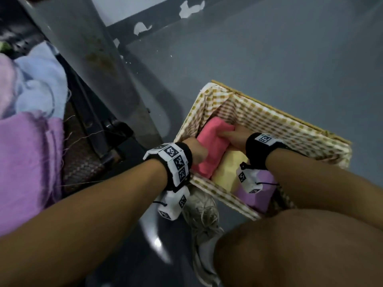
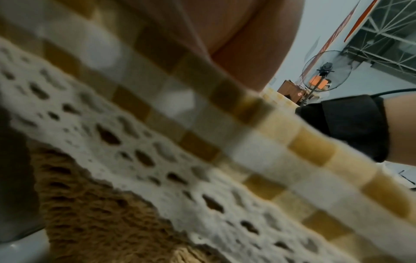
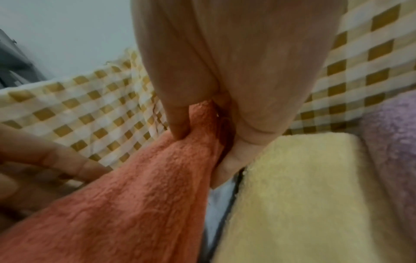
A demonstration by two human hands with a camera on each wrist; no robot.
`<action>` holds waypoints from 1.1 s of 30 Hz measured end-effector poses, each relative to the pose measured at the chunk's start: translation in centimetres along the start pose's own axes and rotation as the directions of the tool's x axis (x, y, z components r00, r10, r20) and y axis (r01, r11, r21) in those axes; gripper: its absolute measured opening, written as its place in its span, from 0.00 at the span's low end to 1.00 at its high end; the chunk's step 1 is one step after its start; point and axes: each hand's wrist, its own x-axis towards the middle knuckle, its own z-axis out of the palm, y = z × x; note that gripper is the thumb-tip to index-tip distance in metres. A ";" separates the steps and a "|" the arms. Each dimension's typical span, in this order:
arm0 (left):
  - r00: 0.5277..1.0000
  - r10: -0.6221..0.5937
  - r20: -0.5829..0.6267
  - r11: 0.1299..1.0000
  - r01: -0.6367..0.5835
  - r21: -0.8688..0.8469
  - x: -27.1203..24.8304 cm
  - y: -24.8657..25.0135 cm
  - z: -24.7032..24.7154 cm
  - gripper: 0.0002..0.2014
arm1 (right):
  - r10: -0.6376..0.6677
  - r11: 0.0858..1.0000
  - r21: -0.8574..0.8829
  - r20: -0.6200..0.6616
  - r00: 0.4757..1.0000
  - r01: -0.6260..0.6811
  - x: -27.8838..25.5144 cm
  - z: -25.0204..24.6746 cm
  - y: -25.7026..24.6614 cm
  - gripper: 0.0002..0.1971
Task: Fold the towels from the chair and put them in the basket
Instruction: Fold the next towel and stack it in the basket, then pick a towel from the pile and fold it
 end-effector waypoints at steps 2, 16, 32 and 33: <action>1.000 0.012 -0.006 1.000 -0.012 -0.010 -0.2 0.0 -0.2 0.26 | 0.011 0.988 -0.154 -0.017 1.000 -0.013 -0.4 -0.2 -0.8 0.16; 0.899 0.405 -0.166 0.901 -0.423 -0.092 -14.3 -2.4 -12.1 0.09 | -0.260 0.618 -0.672 0.315 0.913 0.408 -15.6 6.4 -17.3 0.10; 0.784 0.015 -0.621 0.999 0.013 0.040 -29.1 -28.8 -22.2 0.24 | -0.329 0.272 -0.598 0.678 0.657 0.754 -27.4 34.6 -25.2 0.17; 0.767 -0.031 -0.641 0.996 0.074 0.041 -28.8 -30.0 -22.1 0.28 | -0.351 0.256 -0.589 0.682 0.642 0.766 -27.0 35.4 -24.7 0.17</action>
